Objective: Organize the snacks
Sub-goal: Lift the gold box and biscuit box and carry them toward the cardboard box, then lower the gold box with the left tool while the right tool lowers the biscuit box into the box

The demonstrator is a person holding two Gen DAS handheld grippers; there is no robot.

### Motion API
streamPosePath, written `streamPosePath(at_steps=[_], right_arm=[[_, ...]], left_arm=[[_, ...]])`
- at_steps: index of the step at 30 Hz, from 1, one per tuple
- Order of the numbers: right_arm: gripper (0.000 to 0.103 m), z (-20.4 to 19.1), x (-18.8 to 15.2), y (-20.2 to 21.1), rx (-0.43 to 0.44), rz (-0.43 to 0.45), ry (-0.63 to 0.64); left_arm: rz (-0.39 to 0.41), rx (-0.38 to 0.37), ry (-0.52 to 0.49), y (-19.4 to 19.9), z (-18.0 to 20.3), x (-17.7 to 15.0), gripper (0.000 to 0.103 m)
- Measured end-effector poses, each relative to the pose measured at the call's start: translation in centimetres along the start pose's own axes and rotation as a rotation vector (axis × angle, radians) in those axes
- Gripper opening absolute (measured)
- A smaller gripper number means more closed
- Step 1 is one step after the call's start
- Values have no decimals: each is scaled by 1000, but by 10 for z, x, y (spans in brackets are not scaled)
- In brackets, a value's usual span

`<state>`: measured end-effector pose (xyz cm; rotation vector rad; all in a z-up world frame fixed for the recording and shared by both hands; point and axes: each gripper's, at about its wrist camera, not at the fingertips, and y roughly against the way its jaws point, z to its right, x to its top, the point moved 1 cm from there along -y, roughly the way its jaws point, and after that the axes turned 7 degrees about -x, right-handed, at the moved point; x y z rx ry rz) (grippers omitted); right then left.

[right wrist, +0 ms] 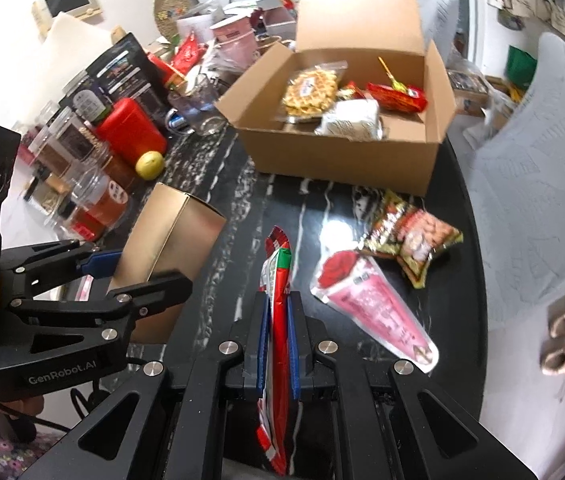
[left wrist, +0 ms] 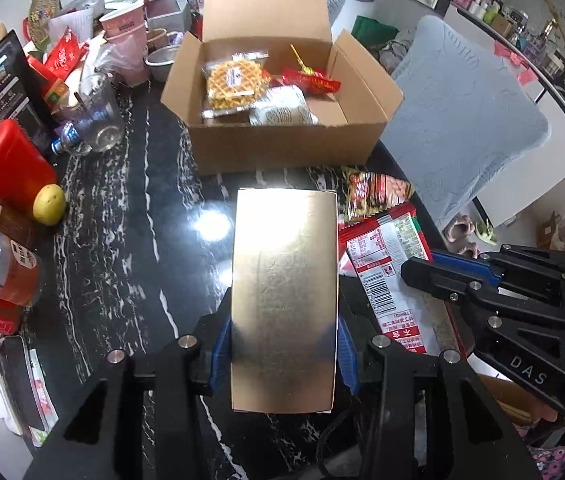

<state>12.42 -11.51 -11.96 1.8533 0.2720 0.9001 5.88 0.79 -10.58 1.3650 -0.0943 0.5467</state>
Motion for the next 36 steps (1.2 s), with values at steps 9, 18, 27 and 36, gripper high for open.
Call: streamPosePath(at_steps=[9, 18, 27, 36], right_arm=[[9, -3, 31, 24, -14, 75, 20], [9, -2, 70, 51, -28, 162, 17], [9, 2, 109, 65, -24, 231, 23], [9, 10, 144, 55, -27, 248, 41]], left_arm=[[98, -9, -12, 21, 4, 27, 43], [196, -18, -46, 44, 8, 65, 43], [250, -63, -35, 56, 3, 102, 43], [271, -59, -42, 47, -7, 143, 43]])
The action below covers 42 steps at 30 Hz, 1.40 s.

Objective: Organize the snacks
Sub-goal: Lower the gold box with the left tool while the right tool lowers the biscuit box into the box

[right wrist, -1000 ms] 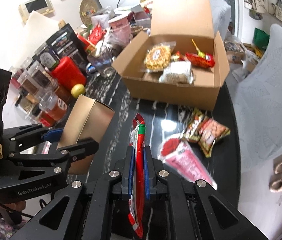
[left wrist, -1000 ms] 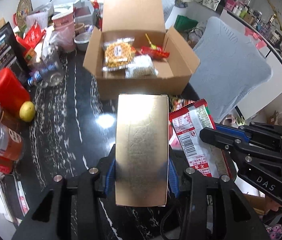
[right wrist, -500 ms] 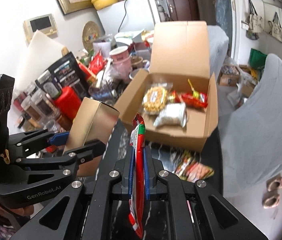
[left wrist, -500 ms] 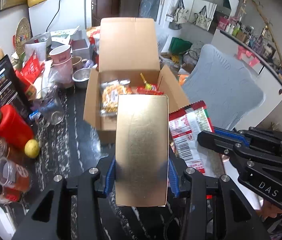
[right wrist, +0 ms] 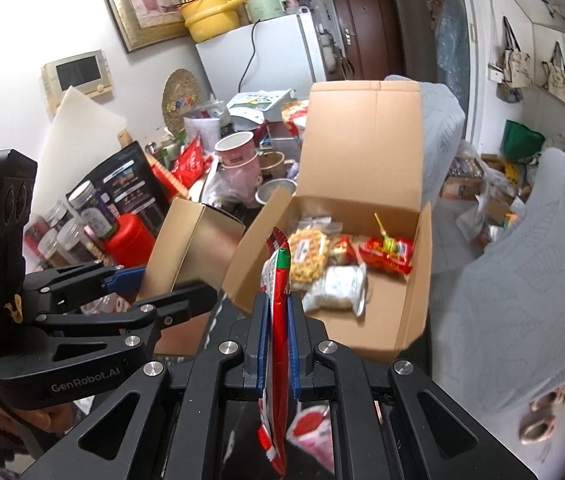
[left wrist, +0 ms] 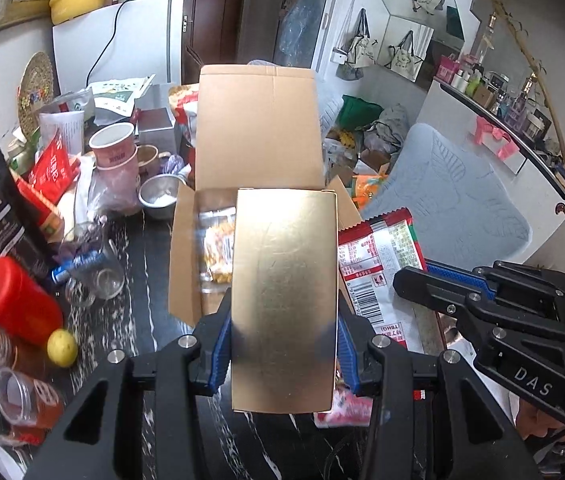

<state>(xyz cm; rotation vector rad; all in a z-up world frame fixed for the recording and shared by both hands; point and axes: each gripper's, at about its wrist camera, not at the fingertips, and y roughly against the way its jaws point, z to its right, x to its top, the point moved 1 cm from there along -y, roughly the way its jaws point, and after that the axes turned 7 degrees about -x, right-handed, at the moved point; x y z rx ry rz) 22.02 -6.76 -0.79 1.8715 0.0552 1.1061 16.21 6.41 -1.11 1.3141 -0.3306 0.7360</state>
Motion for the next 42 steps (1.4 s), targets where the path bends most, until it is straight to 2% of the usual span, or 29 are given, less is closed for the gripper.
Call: streamPosePath(at_steps=[11, 19, 32, 42], right_arm=[[9, 21, 30, -50, -4, -31, 3], [9, 36, 38, -89, -37, -59, 18], [9, 59, 23, -158, -43, -159, -18], [9, 63, 10, -184, -65, -225, -14]], left_arm=[[-33, 27, -3, -47, -20, 33, 43], [-88, 42, -1, -90, -31, 41, 43], [-202, 90, 43, -159, -55, 28, 44], [-282, 113, 80, -192, -68, 9, 44]])
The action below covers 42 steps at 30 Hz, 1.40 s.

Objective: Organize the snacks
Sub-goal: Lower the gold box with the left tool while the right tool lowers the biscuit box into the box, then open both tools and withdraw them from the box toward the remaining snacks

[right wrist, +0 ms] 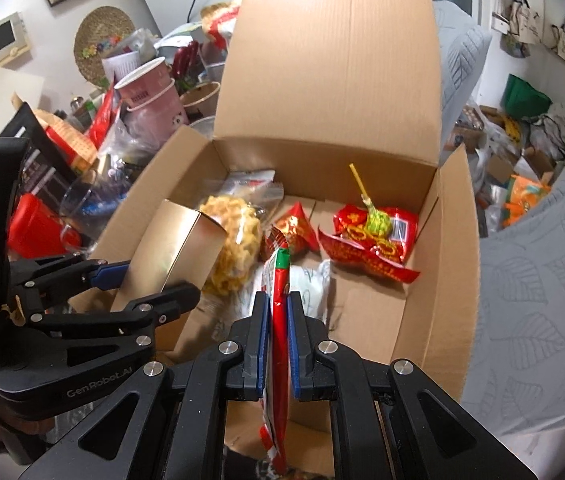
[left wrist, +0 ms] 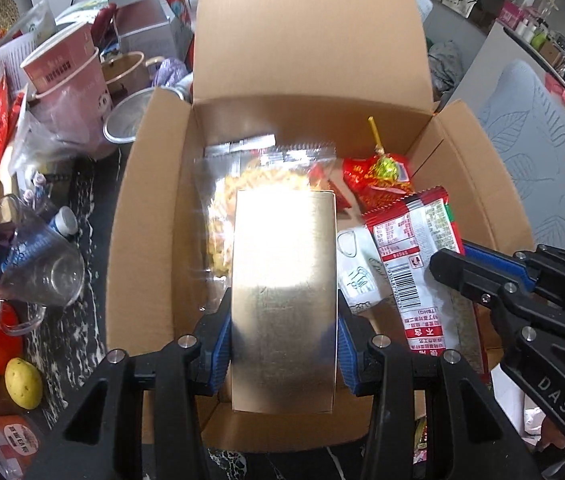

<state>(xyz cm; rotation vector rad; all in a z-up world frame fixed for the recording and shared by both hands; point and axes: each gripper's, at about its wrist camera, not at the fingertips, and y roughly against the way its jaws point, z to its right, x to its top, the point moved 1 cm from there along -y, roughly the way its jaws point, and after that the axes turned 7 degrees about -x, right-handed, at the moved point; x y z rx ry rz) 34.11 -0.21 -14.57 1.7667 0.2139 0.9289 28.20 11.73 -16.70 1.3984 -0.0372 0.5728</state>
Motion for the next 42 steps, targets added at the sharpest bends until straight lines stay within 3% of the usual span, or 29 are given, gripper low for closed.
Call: streamPosePath(at_steps=[19, 25, 31, 42], right_arm=[[10, 0, -1, -18, -61, -73, -3], [21, 5, 0, -9, -93, -73, -18], [21, 5, 5, 10, -115, -43, -13], [21, -3, 20, 70, -142, 95, 7]], left_arm=[[-71, 75, -3, -20, -2, 4, 47], [-33, 122, -15, -3, 3, 9, 53], [25, 130, -26, 21, 10, 14, 53], [160, 128, -57, 87, 30, 23, 53]])
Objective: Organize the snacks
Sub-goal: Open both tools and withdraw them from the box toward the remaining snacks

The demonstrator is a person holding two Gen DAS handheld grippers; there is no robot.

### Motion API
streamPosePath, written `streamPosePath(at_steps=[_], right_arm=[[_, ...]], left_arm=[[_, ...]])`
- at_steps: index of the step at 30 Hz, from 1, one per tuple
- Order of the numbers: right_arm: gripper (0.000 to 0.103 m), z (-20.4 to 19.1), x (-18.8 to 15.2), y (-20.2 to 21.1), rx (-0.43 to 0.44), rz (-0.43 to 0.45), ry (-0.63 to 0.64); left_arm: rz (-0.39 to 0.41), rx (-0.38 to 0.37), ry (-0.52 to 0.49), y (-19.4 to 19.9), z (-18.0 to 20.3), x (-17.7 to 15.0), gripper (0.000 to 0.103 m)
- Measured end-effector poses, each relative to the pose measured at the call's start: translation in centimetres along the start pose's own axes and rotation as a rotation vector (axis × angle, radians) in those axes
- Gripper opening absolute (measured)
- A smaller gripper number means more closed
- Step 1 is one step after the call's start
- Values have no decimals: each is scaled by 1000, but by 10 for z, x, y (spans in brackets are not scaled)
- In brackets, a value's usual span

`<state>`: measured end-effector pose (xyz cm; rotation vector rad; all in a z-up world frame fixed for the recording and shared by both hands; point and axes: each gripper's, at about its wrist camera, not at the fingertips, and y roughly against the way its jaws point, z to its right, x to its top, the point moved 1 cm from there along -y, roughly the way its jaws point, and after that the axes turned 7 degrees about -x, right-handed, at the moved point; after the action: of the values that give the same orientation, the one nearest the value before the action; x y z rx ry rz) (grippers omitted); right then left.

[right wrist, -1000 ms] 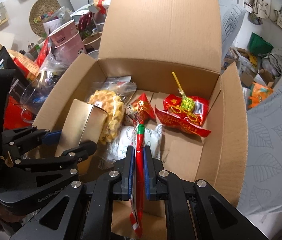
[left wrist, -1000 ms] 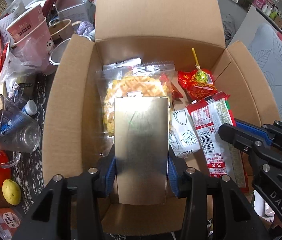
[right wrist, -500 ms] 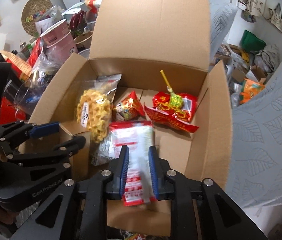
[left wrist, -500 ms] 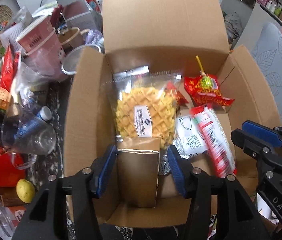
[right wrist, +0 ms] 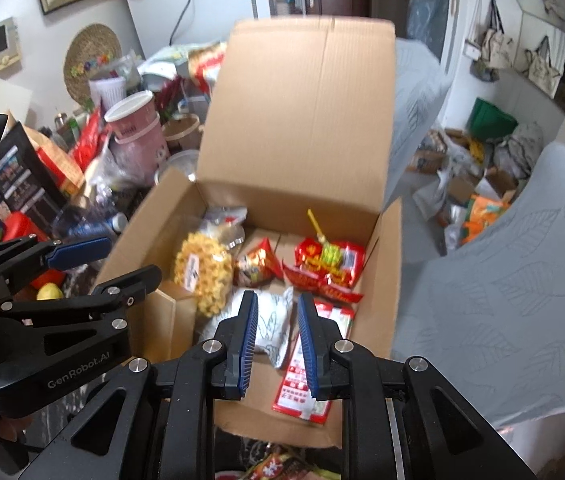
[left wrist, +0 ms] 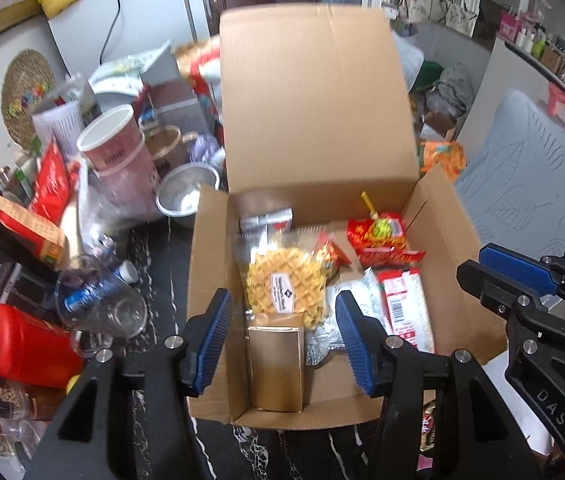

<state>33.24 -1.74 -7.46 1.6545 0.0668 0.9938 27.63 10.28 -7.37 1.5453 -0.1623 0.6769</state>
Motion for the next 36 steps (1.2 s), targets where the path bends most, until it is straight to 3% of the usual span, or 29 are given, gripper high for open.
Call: streamPosePath(at_steps=[13, 14, 17, 25, 29, 31, 36], right_arm=[[21, -2, -3, 77, -35, 141, -5], [22, -2, -5, 84, -38, 150, -8], [45, -1, -13, 105, -47, 193, -20], [47, -1, -38, 138, -74, 219, -26], [55, -2, -56, 151, -85, 227, -33], [55, -2, -63, 155, -88, 225, -33], [55, -2, -88, 158, -73, 206, -47]], left_arm=[[165, -33, -41, 83, 21, 2, 53], [173, -39, -44, 87, 23, 1, 53], [204, -46, -60, 103, 29, -5, 53], [228, -71, -104, 126, 42, -26, 53], [231, -77, -122, 135, 49, -39, 54], [229, -83, -129, 138, 52, -47, 55], [247, -75, -137, 145, 59, -66, 70]])
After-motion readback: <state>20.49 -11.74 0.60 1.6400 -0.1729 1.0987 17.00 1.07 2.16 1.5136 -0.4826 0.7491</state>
